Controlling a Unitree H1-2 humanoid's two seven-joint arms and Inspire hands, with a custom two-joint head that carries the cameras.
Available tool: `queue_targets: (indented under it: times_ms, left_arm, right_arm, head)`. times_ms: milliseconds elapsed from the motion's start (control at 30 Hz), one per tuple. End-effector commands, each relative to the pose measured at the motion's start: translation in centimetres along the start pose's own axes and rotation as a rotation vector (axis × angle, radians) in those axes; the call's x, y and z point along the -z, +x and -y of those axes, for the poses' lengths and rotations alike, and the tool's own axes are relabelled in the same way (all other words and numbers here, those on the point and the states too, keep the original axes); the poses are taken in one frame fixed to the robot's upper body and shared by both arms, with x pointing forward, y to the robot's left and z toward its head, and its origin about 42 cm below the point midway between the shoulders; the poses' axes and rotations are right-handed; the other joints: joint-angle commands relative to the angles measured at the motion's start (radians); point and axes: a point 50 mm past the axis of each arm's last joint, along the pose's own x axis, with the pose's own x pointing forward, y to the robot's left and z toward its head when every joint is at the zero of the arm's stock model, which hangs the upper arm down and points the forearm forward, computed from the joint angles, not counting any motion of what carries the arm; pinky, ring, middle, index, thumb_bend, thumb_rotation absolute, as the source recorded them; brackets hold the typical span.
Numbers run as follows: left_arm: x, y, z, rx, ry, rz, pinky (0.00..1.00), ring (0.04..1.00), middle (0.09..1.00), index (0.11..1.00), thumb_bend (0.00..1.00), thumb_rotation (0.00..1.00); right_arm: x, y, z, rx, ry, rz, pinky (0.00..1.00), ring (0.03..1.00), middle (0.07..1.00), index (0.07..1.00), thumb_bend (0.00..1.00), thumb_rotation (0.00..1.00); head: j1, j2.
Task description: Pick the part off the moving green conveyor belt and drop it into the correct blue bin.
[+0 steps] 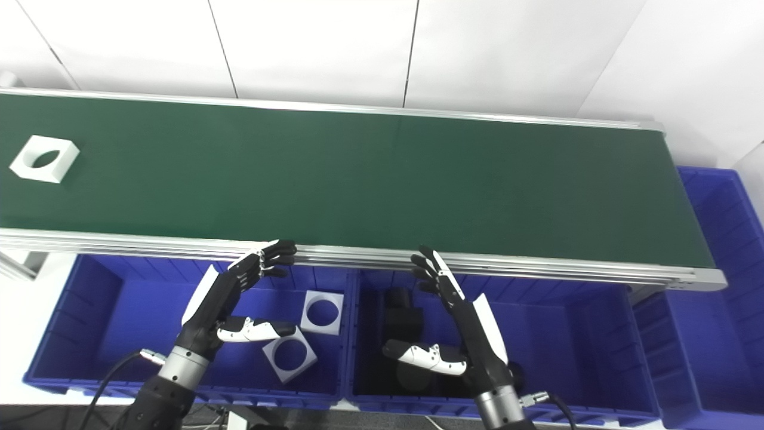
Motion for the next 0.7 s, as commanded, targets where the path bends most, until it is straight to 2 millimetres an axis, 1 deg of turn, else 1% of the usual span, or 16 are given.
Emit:
queue_targets:
  times_ms: [0, 33, 67, 133, 167, 233, 267, 300, 333, 400, 500, 533, 667]
  left_arm:
    - [-0.7, 0.6, -0.5, -0.017, 0.002, 0.058, 0.71, 0.774, 0.818, 0.816, 0.94, 0.45]
    - [-1.0, 0.7, -0.6, -0.019, 0.003, 0.068, 0.71, 0.774, 0.819, 0.817, 0.93, 0.44]
    - [-1.2, 0.7, -0.6, -0.021, 0.003, 0.075, 0.71, 0.775, 0.819, 0.816, 0.94, 0.44]
    - [-1.9, 0.9, -1.1, -0.009, 0.026, 0.104, 0.71, 0.781, 0.825, 0.815, 0.94, 0.44]
    - [-2.2, 1.0, -1.4, -0.001, 0.042, 0.12, 0.71, 0.785, 0.829, 0.814, 0.94, 0.44]
    - [-2.9, 1.4, -2.2, 0.01, 0.07, 0.152, 0.71, 0.788, 0.83, 0.812, 0.95, 0.44]
    - [-3.2, 1.6, -2.5, 0.013, 0.083, 0.165, 0.71, 0.791, 0.829, 0.815, 0.95, 0.43]
    - [-3.4, 1.7, -2.8, 0.014, 0.09, 0.173, 0.71, 0.791, 0.829, 0.815, 0.95, 0.43]
    - [-3.9, 2.0, -3.4, 0.018, 0.117, 0.194, 0.71, 0.792, 0.829, 0.816, 0.95, 0.43]
    - [-4.8, 2.4, -4.6, 0.023, 0.163, 0.231, 0.73, 0.796, 0.834, 0.823, 0.95, 0.44]
    - [-6.0, 3.1, -6.4, 0.022, 0.225, 0.279, 0.75, 0.802, 0.823, 0.813, 0.96, 0.42]
    - [-6.3, 3.3, -7.1, 0.035, 0.266, 0.292, 0.77, 0.812, 0.83, 0.825, 0.95, 0.43]
    - [-7.1, 3.9, -9.5, 0.074, 0.352, 0.31, 0.81, 0.832, 0.844, 0.842, 0.94, 0.44]
  right_arm:
    - [-0.5, 0.3, 0.4, 0.005, -0.008, 0.053, 0.81, 0.861, 0.901, 0.965, 0.87, 0.53]
    - [-0.5, 0.4, 0.4, 0.005, -0.011, 0.054, 0.81, 0.862, 0.901, 0.966, 0.87, 0.53]
    - [-0.4, 0.4, 0.4, 0.005, -0.012, 0.054, 0.8, 0.862, 0.9, 0.966, 0.87, 0.53]
    - [-0.4, 0.3, 0.5, 0.006, -0.006, 0.054, 0.8, 0.862, 0.9, 0.966, 0.87, 0.53]
    - [-0.3, 0.3, 0.5, 0.006, -0.005, 0.054, 0.8, 0.861, 0.901, 0.966, 0.87, 0.53]
    - [-0.1, 0.2, 0.6, 0.006, -0.004, 0.053, 0.81, 0.864, 0.905, 0.968, 0.87, 0.53]
    - [0.0, 0.2, 0.7, 0.006, -0.002, 0.053, 0.81, 0.864, 0.905, 0.969, 0.87, 0.53]
    - [0.1, 0.2, 0.7, 0.007, -0.001, 0.054, 0.81, 0.864, 0.905, 0.968, 0.87, 0.53]
    - [0.2, 0.2, 0.8, 0.007, 0.005, 0.054, 0.81, 0.864, 0.905, 0.968, 0.87, 0.53]
    - [0.3, 0.2, 0.9, 0.007, 0.016, 0.054, 0.82, 0.867, 0.906, 0.973, 0.87, 0.52]
    - [0.5, 0.2, 1.0, 0.007, 0.022, 0.053, 0.82, 0.867, 0.907, 0.975, 0.87, 0.52]
    - [0.6, 0.2, 1.1, 0.006, 0.022, 0.056, 0.82, 0.869, 0.909, 0.976, 0.86, 0.52]
    - [1.0, 0.3, 1.2, 0.006, 0.02, 0.066, 0.82, 0.868, 0.907, 0.976, 0.86, 0.52]
  head:
    - [0.002, 0.001]
    - [0.02, -0.006]
    - [0.02, -0.006]
    - [0.072, -0.022]
    - [0.072, -0.022]
    - [0.108, -0.024]
    - [0.131, -0.031]
    - [0.131, -0.031]
    - [0.148, -0.037]
    - [0.16, -0.043]
    - [0.175, -0.053]
    - [0.182, -0.059]
    - [0.204, -0.075]
